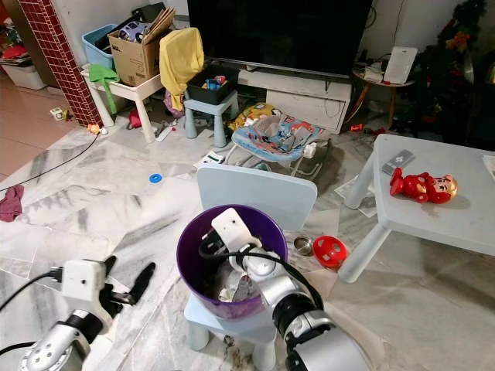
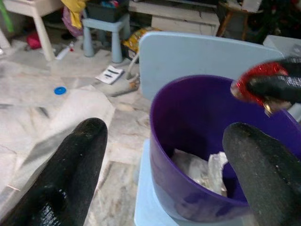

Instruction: Picking trash to rubbish bin

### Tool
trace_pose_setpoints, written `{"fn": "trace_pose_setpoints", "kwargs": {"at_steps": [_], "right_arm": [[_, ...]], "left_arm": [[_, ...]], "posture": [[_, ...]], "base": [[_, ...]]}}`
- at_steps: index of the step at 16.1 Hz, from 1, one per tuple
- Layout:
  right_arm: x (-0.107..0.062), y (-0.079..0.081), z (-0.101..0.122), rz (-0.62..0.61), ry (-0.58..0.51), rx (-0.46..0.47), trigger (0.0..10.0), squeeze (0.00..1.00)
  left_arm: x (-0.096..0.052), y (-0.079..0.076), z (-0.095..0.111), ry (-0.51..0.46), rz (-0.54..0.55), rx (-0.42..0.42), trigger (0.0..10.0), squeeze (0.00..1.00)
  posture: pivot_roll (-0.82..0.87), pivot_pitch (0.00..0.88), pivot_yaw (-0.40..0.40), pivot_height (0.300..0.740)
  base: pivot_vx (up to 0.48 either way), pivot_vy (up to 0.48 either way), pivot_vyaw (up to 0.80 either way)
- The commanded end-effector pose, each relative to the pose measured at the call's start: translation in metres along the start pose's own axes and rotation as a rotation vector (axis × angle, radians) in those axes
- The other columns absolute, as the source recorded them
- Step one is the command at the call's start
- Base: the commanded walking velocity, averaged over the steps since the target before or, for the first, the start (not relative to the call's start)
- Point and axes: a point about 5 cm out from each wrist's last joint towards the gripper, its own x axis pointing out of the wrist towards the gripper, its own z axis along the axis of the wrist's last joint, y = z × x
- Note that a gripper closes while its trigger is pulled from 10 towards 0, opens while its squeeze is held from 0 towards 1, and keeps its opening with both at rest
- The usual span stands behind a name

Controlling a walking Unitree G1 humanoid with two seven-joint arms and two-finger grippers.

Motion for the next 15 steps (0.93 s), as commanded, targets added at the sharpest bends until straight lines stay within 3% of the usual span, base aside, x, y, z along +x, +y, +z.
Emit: {"fn": "trace_pose_setpoints", "kwargs": {"at_steps": [1, 11, 14, 15], "right_arm": [[0.001, -0.004, 0.004, -0.018, -0.016, 0.004, 10.0, 1.00], [0.001, -0.002, 0.004, -0.003, -0.034, 0.001, 10.0, 1.00], [0.001, -0.008, 0.015, -0.020, -0.109, 0.022, 10.0, 1.00], [0.000, -0.014, 0.026, -0.045, -0.181, 0.038, 10.0, 1.00]], "left_arm": [[0.001, 0.000, -0.002, 0.018, -0.019, -0.007, 10.0, 1.00], [0.010, 0.000, 0.005, 0.015, -0.013, 0.011, 10.0, 1.00], [0.017, 0.004, 0.014, -0.018, 0.009, 0.025, 10.0, 1.00], [0.020, 0.003, 0.022, -0.048, 0.008, 0.033, 10.0, 1.00]], "posture": [[0.19, 0.032, -0.024, 0.740], [0.18, 0.026, -0.029, 0.740], [0.17, 0.022, -0.031, 0.740], [0.17, 0.020, -0.030, 0.740]], "base": [[0.000, 0.000, 0.00], [0.000, 0.000, 0.00], [0.000, 0.000, 0.00], [0.000, 0.000, 0.00]]}}
